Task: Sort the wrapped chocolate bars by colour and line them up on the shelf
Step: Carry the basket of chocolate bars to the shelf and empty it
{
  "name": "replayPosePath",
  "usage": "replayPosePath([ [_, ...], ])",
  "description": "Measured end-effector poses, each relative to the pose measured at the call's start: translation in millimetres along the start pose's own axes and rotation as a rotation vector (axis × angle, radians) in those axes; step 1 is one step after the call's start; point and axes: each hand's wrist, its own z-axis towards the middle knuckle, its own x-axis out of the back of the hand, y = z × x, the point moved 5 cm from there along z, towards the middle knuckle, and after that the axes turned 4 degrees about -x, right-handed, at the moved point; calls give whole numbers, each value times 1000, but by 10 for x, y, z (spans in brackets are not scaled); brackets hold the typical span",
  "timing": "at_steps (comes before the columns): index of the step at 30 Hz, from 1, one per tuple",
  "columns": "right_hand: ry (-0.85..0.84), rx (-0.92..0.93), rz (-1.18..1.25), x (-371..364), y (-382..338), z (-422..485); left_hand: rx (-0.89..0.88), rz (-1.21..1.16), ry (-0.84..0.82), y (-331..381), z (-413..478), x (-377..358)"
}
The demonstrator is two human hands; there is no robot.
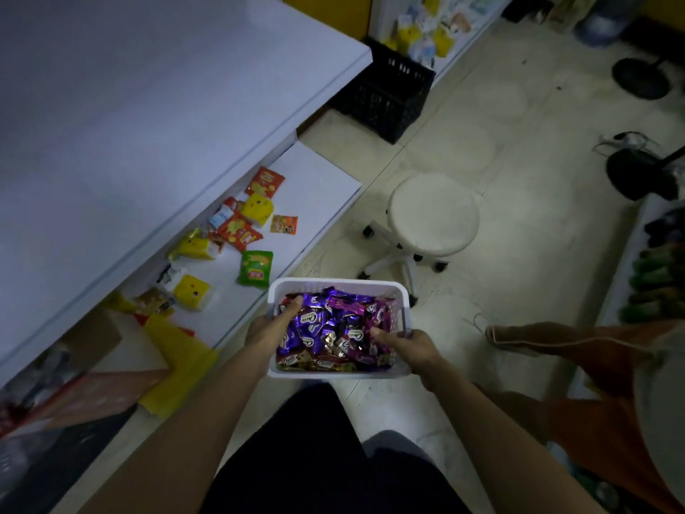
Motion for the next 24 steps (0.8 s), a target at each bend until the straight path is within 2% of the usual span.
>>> replayPosePath([
  [9, 69, 45, 39, 147, -930, 406, -57, 9, -102, 968, 582, -284],
  [14, 22, 25, 49, 396, -1334, 784, -33, 61, -119, 1318, 1040, -549],
  [24, -67, -30, -156, 1080, -2445, 1781, -48, 7, -82, 2313, 1445, -1152],
])
